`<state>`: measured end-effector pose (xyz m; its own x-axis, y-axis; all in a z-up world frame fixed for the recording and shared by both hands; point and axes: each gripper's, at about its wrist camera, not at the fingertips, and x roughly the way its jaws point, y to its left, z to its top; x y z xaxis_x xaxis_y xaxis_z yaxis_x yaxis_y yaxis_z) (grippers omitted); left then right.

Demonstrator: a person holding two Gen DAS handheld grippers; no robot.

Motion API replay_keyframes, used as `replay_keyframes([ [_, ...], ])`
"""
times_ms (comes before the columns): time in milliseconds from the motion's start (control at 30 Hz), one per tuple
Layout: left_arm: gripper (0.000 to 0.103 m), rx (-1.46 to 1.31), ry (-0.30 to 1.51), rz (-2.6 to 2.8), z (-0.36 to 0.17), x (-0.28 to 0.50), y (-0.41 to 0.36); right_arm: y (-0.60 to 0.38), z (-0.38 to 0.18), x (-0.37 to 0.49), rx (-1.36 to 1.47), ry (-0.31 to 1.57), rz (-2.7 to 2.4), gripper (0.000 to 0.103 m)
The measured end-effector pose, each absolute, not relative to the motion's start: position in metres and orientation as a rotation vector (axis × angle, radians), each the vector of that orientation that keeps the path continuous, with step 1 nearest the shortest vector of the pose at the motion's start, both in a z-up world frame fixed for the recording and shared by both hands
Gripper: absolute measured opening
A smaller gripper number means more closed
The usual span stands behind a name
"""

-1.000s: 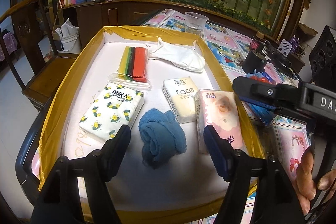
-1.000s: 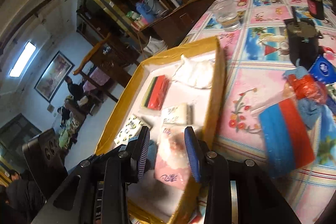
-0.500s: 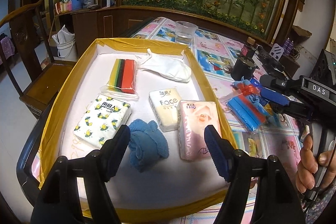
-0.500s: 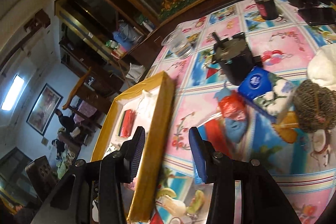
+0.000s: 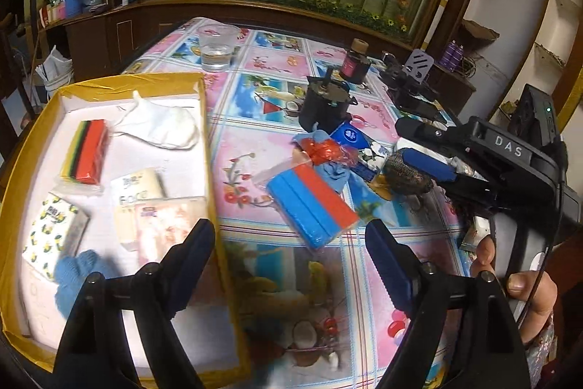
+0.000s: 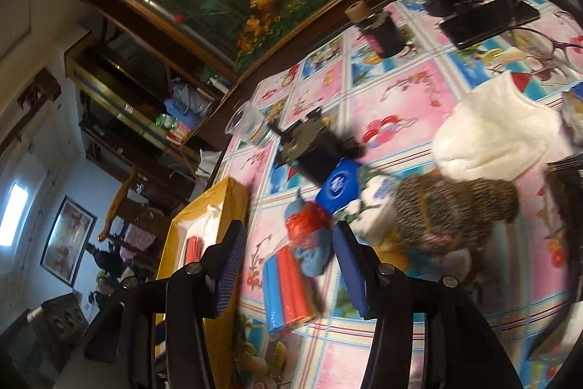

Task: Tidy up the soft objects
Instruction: 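Move the left gripper to the bagged blue-red sponges while the right gripper reaches the brown knitted scrubber, then grasp the bagged blue-red sponges with the left gripper while the right gripper grasps the brown scrubber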

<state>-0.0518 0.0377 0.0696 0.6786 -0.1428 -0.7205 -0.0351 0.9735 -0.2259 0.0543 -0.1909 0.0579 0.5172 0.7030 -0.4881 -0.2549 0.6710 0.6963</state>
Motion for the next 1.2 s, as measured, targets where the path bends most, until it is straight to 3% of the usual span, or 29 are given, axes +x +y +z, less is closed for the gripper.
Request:
replay_keyframes([
  [400,0.085,-0.125,0.983,0.088,0.026,0.024,-0.002,-0.252,0.064,0.06,0.643,0.788,0.497,0.058],
  [600,0.087,-0.055,0.933,0.122,0.016,0.032,-0.008,-0.26,0.061,0.064,0.568,0.814,0.379,0.072],
  [633,0.086,-0.051,0.916,0.119,0.017,0.03,-0.008,-0.26,0.059,0.065,0.563,0.826,0.376,0.072],
  [700,0.071,-0.058,0.876,0.11,0.021,0.024,-0.006,-0.259,0.054,0.069,0.551,0.848,0.364,0.072],
  [733,0.055,-0.068,0.855,0.107,0.025,0.019,-0.005,-0.258,0.053,0.07,0.539,0.86,0.354,0.072],
  [833,0.039,-0.11,0.794,0.04,0.034,0.007,-0.006,-0.254,0.049,0.074,0.511,0.865,0.332,0.072],
  [967,0.039,-0.036,0.775,0.065,0.032,0.001,-0.015,-0.245,0.045,0.075,0.439,0.873,0.303,0.074],
  [1200,0.043,-0.093,0.803,0.119,0.028,-0.004,0.032,-0.218,0.041,0.073,0.37,0.931,0.43,0.08],
])
